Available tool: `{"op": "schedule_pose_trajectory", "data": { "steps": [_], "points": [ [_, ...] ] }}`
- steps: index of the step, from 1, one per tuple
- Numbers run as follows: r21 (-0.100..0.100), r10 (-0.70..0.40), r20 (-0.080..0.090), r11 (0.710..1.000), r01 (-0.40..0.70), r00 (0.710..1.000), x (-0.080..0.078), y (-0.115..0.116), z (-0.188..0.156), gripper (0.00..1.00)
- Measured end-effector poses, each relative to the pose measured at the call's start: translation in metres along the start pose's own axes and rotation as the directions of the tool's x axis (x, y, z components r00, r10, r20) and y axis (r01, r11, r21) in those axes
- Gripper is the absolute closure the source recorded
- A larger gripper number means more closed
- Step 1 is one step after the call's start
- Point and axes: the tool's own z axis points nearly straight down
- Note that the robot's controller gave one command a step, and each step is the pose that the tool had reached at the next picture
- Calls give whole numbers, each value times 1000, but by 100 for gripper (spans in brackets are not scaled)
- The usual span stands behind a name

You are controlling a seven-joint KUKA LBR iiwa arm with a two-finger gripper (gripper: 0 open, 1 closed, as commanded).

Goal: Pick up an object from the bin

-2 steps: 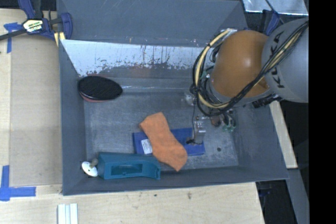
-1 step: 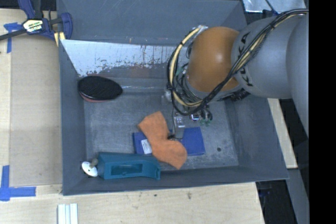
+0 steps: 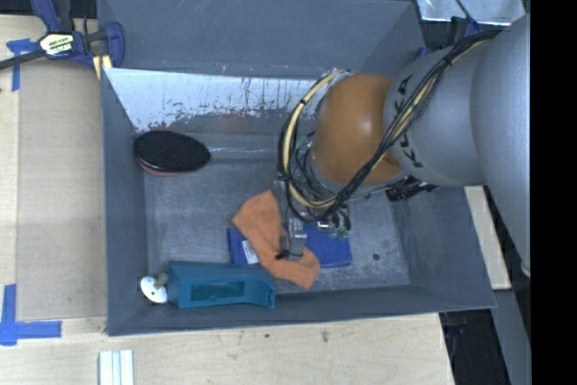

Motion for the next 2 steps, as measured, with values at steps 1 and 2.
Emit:
{"op": "schedule_pose_trajectory", "data": {
  "steps": [1,2],
  "points": [
    [1,10,-3,1000,-10,1000,8,-1,6,0],
    [0,-48,-2,999,48,999,-1,3,10,100]
  ]
}}
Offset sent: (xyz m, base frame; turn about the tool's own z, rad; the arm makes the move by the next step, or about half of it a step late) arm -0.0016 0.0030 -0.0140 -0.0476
